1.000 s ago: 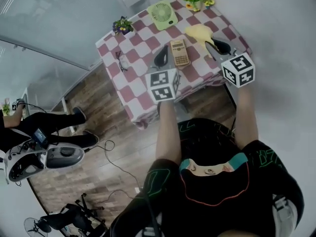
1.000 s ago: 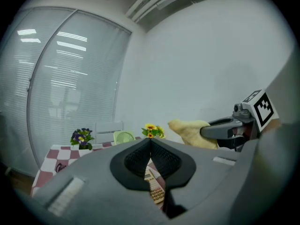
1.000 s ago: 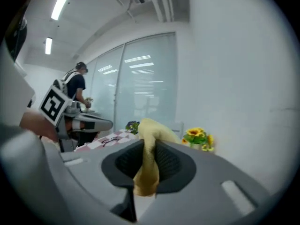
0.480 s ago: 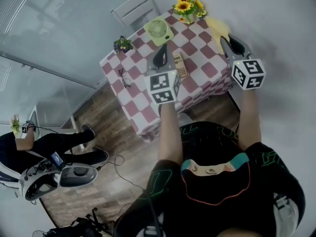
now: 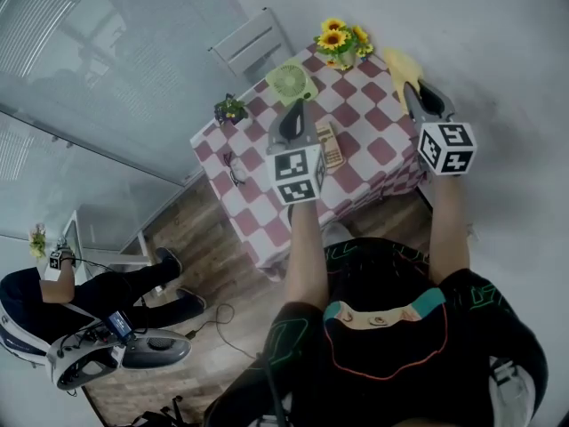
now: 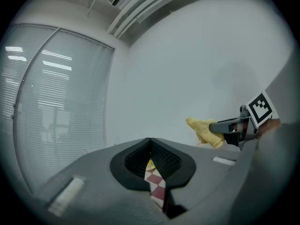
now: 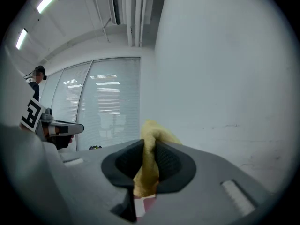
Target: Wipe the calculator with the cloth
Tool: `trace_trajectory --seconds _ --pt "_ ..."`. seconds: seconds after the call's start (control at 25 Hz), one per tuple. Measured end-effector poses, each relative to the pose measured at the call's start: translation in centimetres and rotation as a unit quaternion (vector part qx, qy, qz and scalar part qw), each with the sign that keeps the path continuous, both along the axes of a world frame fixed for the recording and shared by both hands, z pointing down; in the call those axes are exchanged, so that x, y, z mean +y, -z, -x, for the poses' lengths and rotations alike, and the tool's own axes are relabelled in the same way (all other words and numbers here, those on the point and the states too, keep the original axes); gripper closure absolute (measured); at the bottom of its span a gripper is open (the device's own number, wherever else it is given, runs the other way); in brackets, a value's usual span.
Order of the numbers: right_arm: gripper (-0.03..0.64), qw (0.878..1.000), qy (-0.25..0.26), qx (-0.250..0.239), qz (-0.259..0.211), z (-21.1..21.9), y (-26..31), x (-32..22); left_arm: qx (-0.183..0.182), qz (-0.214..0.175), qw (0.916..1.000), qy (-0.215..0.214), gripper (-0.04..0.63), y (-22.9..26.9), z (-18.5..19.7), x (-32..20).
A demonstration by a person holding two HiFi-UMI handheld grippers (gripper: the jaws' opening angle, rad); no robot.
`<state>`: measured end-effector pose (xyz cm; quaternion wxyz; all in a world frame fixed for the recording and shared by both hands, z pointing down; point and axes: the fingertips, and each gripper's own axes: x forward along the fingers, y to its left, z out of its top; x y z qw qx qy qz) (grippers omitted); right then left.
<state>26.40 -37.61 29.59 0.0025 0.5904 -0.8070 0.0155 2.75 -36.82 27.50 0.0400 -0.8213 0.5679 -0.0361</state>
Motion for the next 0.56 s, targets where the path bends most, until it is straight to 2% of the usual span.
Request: trace_trajectory --seconds 0.56 --pt "0.551 1.0 -0.004 0.021 -0.003 0.9 -0.1 0.0 0.003 0.011 0.9996 0.025 0.586 -1.2 1.0 -0.8"
